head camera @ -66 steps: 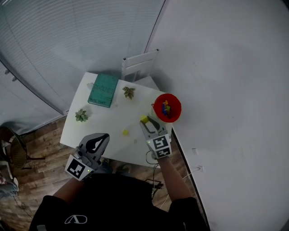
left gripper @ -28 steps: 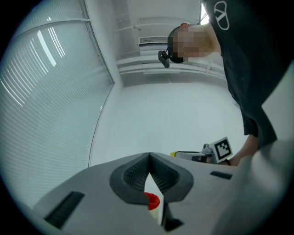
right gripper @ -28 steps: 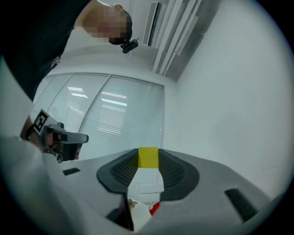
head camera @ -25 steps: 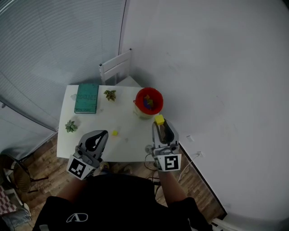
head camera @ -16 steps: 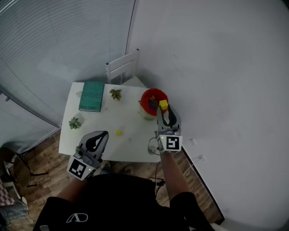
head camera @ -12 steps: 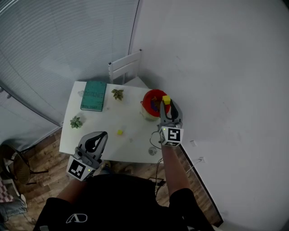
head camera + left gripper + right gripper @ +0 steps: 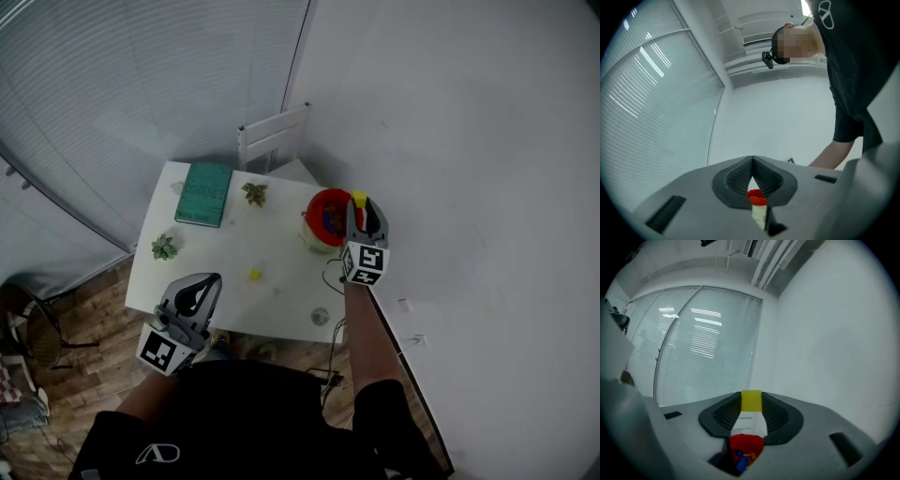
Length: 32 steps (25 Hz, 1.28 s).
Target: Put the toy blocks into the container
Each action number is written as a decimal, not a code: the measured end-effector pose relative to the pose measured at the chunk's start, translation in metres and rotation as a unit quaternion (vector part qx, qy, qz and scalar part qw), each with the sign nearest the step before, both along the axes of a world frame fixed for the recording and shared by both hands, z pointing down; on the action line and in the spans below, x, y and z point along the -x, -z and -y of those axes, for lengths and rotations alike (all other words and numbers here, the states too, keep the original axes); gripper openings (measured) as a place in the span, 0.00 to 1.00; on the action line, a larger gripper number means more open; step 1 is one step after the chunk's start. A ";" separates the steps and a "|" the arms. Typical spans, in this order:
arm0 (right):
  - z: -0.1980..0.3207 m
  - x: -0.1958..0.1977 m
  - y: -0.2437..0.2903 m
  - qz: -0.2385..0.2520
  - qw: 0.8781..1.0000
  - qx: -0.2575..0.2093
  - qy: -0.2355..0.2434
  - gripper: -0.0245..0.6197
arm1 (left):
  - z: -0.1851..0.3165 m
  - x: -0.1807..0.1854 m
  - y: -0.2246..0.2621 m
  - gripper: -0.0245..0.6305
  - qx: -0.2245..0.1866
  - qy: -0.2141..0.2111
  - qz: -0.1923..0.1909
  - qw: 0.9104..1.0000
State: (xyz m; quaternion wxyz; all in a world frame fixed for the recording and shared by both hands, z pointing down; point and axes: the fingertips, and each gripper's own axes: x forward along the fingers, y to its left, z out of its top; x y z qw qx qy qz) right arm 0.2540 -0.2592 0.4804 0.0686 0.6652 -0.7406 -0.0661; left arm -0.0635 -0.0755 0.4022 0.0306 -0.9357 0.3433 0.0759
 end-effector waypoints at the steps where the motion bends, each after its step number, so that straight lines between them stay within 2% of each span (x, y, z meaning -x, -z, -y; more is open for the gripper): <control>1: 0.004 -0.004 -0.011 0.005 1.000 0.015 -0.002 0.26 | 0.000 0.000 -0.001 0.04 0.001 0.001 0.000 1.000; 5: 0.019 -0.015 -0.063 0.019 0.996 0.091 -0.012 0.26 | 0.000 0.000 -0.003 0.04 0.003 0.004 0.001 1.000; 10: 0.029 -0.022 -0.114 0.033 0.983 0.180 -0.015 0.26 | 0.000 -0.001 -0.005 0.04 0.006 0.008 0.002 1.000; 14: 0.030 -0.023 -0.137 0.037 0.974 0.223 -0.017 0.26 | -0.001 0.000 -0.005 0.04 0.005 0.011 0.004 1.000; 20: 0.033 -0.025 -0.149 0.031 0.971 0.237 -0.017 0.30 | -0.002 0.002 -0.006 0.04 0.007 0.017 0.006 1.000; 21: 0.033 -0.026 -0.150 0.029 0.971 0.236 -0.018 0.41 | -0.002 0.002 -0.007 0.04 0.007 0.018 0.006 1.000; 22: 0.034 -0.026 -0.151 0.030 0.971 0.236 -0.017 0.46 | -0.002 0.003 -0.006 0.04 0.007 0.018 0.006 1.000; 27: 0.031 -0.019 -0.142 0.029 0.974 0.226 -0.001 0.42 | -0.001 0.001 -0.007 0.04 0.006 0.014 0.006 1.000; 32: 0.021 0.006 -0.097 0.015 0.985 0.168 0.038 0.39 | 0.001 0.001 -0.007 0.04 0.008 0.012 0.006 1.000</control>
